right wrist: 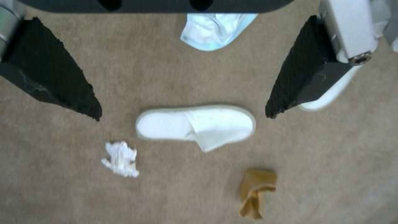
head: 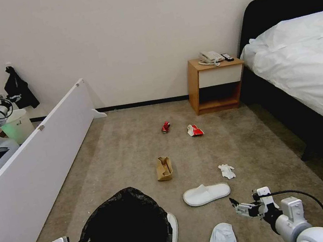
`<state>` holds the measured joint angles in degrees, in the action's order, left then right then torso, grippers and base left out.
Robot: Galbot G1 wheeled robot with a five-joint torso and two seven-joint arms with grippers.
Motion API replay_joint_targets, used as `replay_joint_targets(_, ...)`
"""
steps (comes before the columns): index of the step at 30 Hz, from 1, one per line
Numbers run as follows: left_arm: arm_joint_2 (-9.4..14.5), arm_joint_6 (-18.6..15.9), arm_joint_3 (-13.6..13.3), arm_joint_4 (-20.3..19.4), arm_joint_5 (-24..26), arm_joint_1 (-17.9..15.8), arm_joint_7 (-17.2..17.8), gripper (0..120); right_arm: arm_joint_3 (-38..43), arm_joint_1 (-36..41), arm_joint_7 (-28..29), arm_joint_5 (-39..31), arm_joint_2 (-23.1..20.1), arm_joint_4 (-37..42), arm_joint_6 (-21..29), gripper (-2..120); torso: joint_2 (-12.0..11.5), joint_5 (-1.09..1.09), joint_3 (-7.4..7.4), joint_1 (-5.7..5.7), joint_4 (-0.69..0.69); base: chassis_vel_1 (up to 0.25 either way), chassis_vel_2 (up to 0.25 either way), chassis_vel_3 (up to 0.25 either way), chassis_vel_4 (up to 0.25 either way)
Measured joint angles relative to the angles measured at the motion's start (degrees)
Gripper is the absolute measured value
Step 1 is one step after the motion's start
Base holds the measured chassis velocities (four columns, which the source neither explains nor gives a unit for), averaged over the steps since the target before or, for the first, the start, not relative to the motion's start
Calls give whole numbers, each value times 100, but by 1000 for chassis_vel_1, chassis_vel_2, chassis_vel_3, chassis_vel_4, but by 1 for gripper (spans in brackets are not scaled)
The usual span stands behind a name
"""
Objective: Pick up the trash bin, then pick up the garbage from the floor and place it into the trash bin.
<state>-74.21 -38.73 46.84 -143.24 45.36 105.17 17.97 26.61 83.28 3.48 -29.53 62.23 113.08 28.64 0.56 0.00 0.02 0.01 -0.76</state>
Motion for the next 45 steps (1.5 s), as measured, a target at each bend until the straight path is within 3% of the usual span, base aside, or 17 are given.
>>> replay_joint_targets(16,1,-12,21,0,15,34,6,4,-529,-564,148,82,520,-848,306,100,0,0,0,0,0,0,0,0,0)
replay_joint_targets(45,3,-22,3,0,15,40,15,4,-793,-1056,391,72,794,-1709,706,100,0,0,0,0,0,0,0,0,0)
